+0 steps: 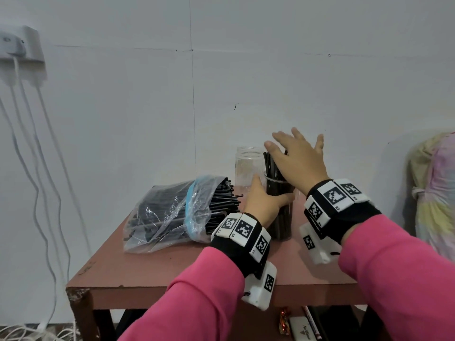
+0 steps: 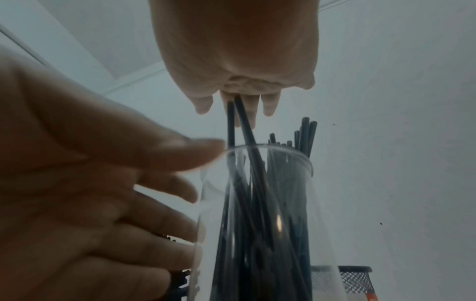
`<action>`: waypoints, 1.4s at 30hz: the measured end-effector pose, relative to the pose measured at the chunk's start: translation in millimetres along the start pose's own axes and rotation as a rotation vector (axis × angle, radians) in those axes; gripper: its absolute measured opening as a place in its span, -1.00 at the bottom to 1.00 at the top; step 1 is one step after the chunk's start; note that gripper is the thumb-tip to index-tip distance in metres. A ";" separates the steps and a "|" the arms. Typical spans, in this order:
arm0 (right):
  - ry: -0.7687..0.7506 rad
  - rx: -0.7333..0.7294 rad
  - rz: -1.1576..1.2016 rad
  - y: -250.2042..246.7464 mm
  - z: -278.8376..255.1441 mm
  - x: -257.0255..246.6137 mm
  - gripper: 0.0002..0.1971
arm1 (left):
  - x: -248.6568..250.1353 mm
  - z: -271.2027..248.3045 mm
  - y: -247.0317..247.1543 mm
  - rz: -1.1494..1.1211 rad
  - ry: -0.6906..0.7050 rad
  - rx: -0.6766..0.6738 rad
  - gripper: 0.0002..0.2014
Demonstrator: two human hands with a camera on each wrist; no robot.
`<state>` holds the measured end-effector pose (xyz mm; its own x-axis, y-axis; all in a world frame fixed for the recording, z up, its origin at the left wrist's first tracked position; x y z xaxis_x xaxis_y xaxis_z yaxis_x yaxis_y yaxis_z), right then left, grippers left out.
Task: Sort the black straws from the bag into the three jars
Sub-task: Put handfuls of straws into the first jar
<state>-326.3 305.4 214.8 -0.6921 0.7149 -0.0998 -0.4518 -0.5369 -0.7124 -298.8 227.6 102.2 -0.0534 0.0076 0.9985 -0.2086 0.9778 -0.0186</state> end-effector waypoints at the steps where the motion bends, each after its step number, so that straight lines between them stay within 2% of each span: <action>1: -0.011 0.063 0.045 -8.3 -0.3 -3.0 -0.50 | 2.8 -3.6 -7.0 0.019 0.010 0.016 -0.09; 2: -0.030 0.149 0.105 -18.4 -2.0 -6.4 -0.54 | 6.8 -11.0 -15.9 0.035 0.007 0.034 -0.10; 6: -0.146 0.497 0.305 -53.3 -29.1 -31.3 -0.75 | 24.2 -38.1 -78.0 -0.015 0.084 0.153 -0.43; 8: -0.145 0.522 0.429 -50.2 -46.9 -45.1 -0.81 | 30.4 -48.7 -110.7 -0.034 0.155 0.189 -0.68; 10: -0.090 0.430 0.589 -24.6 -62.5 -55.3 -0.83 | 25.7 -55.1 -141.2 0.023 0.164 0.247 -0.85; 13: 0.087 0.223 0.735 38.1 -86.5 -60.9 -0.84 | 9.8 -60.6 -171.2 0.197 0.175 0.353 -0.83; 15: 0.239 0.117 0.770 81.3 -100.7 -56.7 -0.88 | -8.0 -55.4 -171.9 0.436 0.150 0.369 -0.75; 18: 0.487 0.002 0.909 146.5 -121.4 -51.8 -0.67 | -34.5 -54.7 -166.3 0.731 -0.010 0.358 -0.71; 20: 0.596 0.050 1.063 173.6 -129.4 -55.8 -0.43 | -41.4 -59.3 -163.9 0.784 -0.029 0.401 -0.72; 22: 0.573 0.181 1.042 171.9 -127.2 -56.2 -0.16 | -41.3 -61.9 -160.5 0.798 0.021 0.462 -0.76; 23: 0.525 0.260 1.022 164.0 -122.6 -57.0 -0.13 | -40.1 -61.6 -158.9 0.819 0.060 0.491 -0.73; 25: 0.404 0.374 1.016 144.2 -111.5 -64.3 -0.22 | -38.7 -59.4 -152.7 0.891 0.128 0.537 -0.63; 27: 0.302 0.378 0.967 136.3 -101.9 -70.2 -0.40 | -38.9 -56.8 -144.9 1.007 0.184 0.567 -0.54; 29: 0.273 0.373 0.946 137.5 -100.1 -71.8 -0.60 | -44.0 -53.8 -142.5 1.060 0.197 0.569 -0.50; 31: 0.317 0.420 0.994 141.8 -104.3 -65.1 -0.72 | -52.6 -48.9 -143.9 1.043 0.189 0.552 -0.48; 35: 0.368 0.520 1.139 143.3 -109.7 -55.1 -0.76 | -57.3 -44.1 -147.1 0.983 0.211 0.542 -0.49; 39: 0.410 0.644 1.174 140.2 -116.2 -44.9 -0.76 | -57.6 -44.5 -150.0 0.941 0.227 0.545 -0.51; 42: 0.432 0.631 1.202 143.7 -116.2 -42.6 -0.68 | -57.8 -45.1 -149.8 0.928 0.232 0.541 -0.52</action>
<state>-296.3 249.9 36.0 -0.6564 -0.2942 -0.6947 0.0271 -0.9294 0.3681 -220.4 90.1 49.5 -0.2378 0.7873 0.5689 -0.5856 0.3511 -0.7306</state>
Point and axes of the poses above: each hand's wrist, its own z-axis towards the middle knuckle, its own y-axis out of the palm, x = y × z, the point moved 10 cm from there along z, towards the middle knuckle, and after that the axes turned 14 degrees about -y, right-handed, at the moved point
